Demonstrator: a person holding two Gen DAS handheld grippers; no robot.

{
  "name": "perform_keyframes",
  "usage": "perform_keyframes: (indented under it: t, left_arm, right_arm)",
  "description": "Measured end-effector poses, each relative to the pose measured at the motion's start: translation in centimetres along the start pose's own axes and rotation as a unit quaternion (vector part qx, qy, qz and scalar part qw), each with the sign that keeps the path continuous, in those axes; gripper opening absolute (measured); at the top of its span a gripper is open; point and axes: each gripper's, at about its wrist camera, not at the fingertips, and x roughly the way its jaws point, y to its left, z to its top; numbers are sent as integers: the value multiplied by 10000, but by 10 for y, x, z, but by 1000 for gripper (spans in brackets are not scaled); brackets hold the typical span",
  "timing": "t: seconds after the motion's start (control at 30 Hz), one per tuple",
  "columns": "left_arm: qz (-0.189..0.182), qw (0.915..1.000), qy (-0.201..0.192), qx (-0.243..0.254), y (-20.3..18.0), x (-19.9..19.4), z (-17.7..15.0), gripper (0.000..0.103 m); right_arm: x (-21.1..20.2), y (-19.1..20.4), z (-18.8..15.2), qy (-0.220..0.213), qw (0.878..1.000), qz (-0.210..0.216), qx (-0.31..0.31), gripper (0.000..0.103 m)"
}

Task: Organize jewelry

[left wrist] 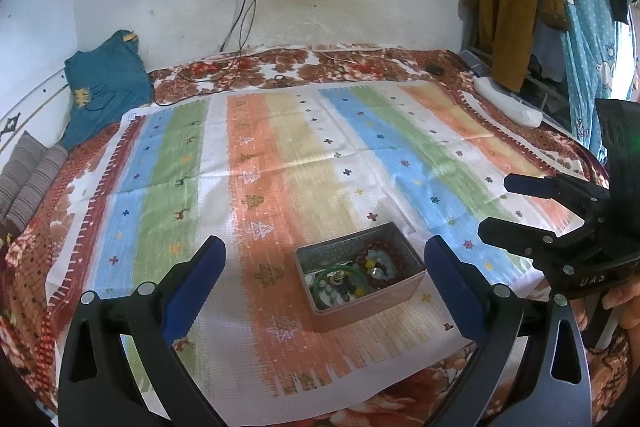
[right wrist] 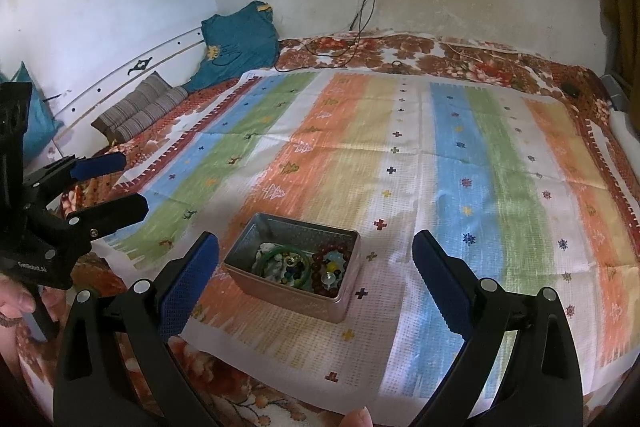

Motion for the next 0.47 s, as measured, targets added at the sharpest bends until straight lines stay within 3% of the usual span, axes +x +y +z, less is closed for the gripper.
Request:
perform_keyframes:
  t: [0.47]
  left_arm:
    - [51, 10000, -59, 12, -2, -1, 0, 97]
  right_arm:
    - [-3, 5, 1, -71, 9999, 13, -96, 98]
